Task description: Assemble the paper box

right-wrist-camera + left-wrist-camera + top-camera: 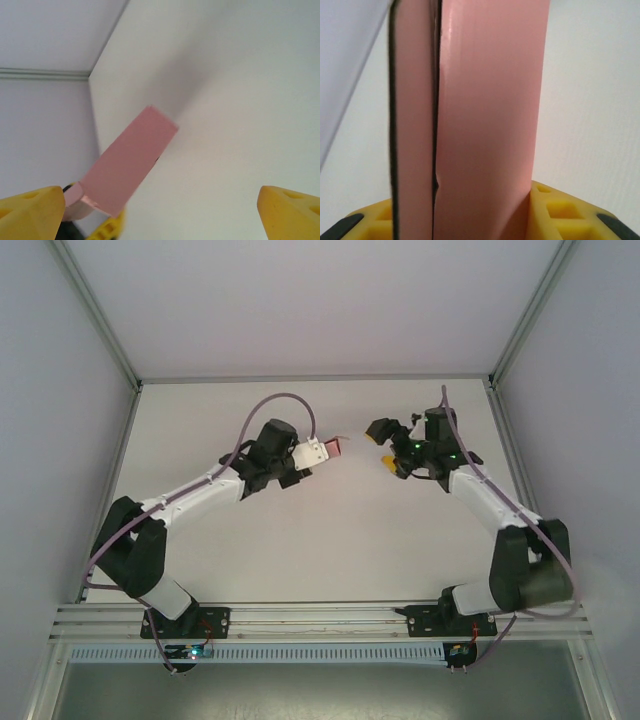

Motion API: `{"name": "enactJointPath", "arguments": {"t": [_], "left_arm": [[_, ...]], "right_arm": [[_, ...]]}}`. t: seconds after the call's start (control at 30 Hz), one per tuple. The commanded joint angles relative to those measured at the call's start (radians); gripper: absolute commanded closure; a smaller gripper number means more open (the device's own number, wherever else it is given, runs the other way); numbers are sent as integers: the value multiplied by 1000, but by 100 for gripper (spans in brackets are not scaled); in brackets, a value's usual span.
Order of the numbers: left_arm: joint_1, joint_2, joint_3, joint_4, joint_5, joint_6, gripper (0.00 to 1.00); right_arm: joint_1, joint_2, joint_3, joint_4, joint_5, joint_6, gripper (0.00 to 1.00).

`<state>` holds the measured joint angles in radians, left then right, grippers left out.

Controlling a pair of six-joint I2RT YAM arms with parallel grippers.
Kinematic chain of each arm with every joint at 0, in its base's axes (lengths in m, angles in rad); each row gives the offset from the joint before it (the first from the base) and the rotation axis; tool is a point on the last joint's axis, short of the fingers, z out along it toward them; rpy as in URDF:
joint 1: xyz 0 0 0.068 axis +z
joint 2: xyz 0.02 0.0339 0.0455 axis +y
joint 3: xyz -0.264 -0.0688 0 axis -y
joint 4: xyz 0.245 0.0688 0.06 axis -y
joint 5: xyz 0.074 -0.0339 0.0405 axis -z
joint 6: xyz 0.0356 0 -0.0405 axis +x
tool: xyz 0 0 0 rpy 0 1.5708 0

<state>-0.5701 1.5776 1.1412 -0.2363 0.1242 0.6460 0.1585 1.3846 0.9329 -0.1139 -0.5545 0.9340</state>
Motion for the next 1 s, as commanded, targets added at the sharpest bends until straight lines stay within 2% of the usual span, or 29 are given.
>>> {"name": "enactJointPath", "arguments": {"t": [0.0, 0.1, 0.17, 0.23, 0.33, 0.47, 0.63, 0.73, 0.97], "left_arm": [[27, -14, 75, -225, 207, -17, 65], [33, -2, 110, -317, 263, 7, 65], [33, 16, 134, -380, 297, 37, 64], [32, 43, 157, -416, 307, 41, 64], [31, 97, 208, -504, 341, 66, 63], [30, 174, 278, -568, 337, 64, 62], [27, 244, 333, -618, 295, 61, 62], [24, 271, 350, -627, 292, 63, 61], [22, 316, 368, -627, 302, 62, 61]], "right_arm": [[-2, -105, -20, -58, 218, -300, 2], [-8, -202, -101, 78, 184, -401, 2], [-8, -269, -162, 161, 212, -437, 2], [-10, -311, -183, 184, 215, -504, 2], [-5, -318, -150, 124, 101, -595, 2], [40, -273, -94, 20, -7, -718, 2], [128, -171, -19, -113, -9, -862, 3], [171, -108, 20, -154, -1, -946, 7], [204, 18, 97, -207, 32, -1010, 27]]}}
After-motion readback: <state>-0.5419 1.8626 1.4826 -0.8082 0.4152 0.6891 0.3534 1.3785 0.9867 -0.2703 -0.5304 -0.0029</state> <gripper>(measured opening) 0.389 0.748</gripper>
